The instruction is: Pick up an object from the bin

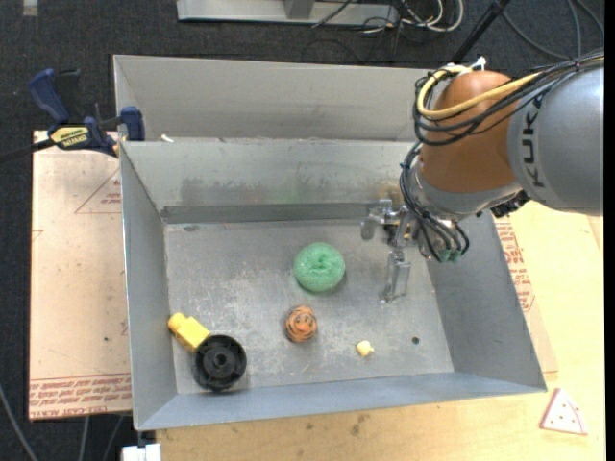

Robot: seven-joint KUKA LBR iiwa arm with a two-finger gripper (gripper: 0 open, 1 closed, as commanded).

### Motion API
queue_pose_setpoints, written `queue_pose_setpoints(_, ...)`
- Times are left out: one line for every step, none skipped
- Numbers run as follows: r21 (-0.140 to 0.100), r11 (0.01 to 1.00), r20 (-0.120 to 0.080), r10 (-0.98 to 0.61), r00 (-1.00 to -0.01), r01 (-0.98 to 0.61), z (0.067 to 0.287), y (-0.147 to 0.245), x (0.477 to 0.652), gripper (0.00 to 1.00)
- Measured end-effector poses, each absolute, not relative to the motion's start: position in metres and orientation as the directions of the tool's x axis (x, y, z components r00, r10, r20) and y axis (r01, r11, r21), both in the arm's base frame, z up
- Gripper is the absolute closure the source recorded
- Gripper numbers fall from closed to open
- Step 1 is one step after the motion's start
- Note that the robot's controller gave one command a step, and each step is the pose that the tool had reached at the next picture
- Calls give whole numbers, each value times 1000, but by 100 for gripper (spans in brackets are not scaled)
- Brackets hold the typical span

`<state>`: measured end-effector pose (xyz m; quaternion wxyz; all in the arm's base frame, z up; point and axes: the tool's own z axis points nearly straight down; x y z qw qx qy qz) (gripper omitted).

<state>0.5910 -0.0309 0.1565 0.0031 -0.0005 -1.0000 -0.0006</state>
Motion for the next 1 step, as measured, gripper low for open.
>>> queue_pose_setpoints(1, 1000, -1, 0, -1000, 0, 161, -31, 592, 0)
